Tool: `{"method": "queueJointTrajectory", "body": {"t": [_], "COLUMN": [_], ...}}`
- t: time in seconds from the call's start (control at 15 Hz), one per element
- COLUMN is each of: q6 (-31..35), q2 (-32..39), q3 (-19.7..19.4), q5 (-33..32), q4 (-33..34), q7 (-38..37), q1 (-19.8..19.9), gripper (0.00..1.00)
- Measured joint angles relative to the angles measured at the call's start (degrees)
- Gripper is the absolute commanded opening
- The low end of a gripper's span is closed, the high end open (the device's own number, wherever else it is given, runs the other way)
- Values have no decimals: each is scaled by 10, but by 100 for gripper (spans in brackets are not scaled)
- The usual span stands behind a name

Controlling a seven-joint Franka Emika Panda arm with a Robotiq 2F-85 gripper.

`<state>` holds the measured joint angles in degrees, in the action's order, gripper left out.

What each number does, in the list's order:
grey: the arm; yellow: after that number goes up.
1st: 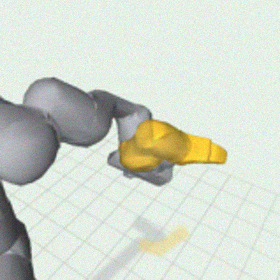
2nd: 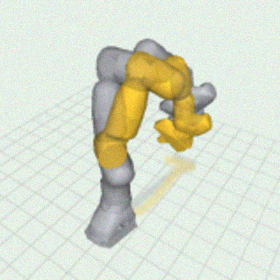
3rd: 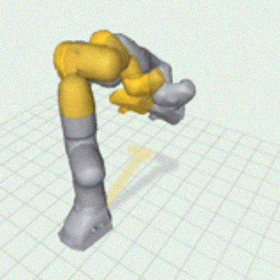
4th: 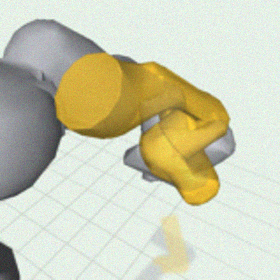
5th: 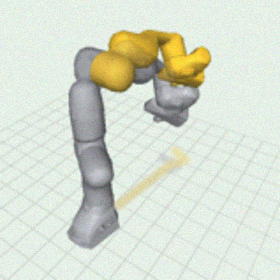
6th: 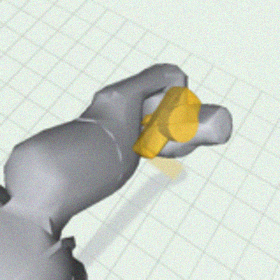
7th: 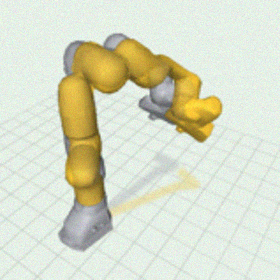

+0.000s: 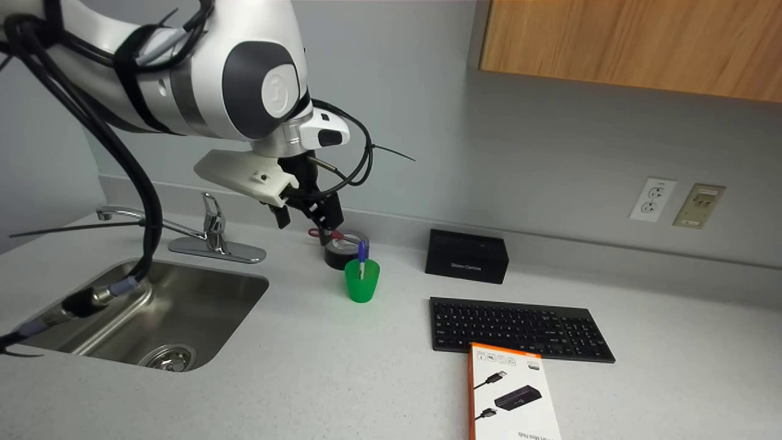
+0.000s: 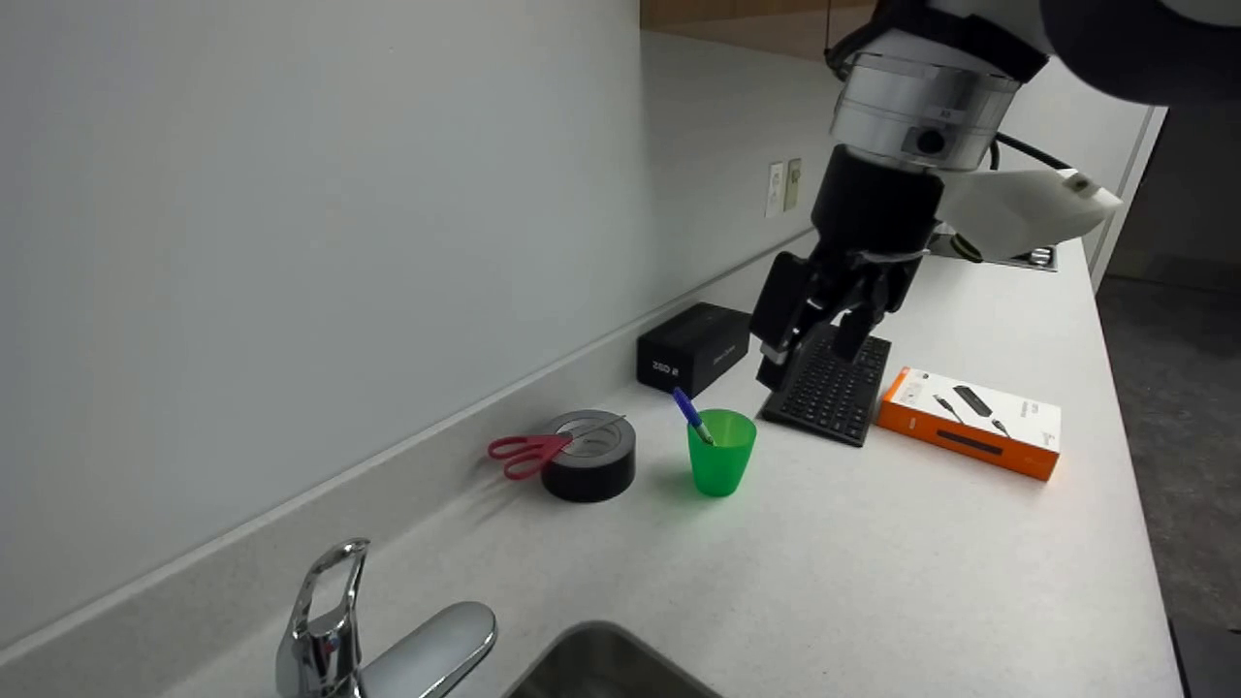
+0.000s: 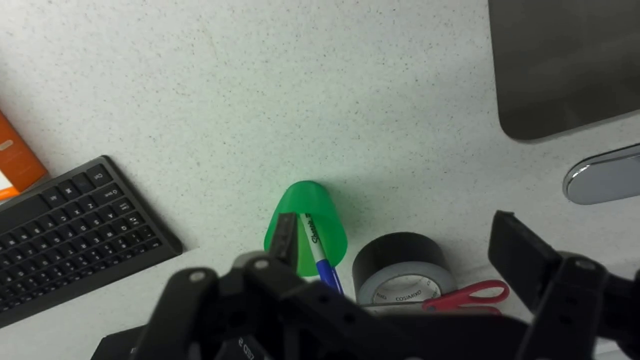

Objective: Pick up the pen from the green cup and put it on the countertop.

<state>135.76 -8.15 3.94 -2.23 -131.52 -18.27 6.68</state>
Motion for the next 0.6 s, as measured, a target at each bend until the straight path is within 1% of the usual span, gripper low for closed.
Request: {"method": "queueJointTrajectory", "body": {"t": [0.13, 0.27, 0.6], "q6": [-3, -7, -7], "q2": [10, 35, 143], "q3": [-3, -7, -31], "q5": [0, 0, -6], "q4": [7, 29, 126], "q7": [0, 0, 0], "q1": [-1, -1, -2], "gripper": [100, 100, 100]}}
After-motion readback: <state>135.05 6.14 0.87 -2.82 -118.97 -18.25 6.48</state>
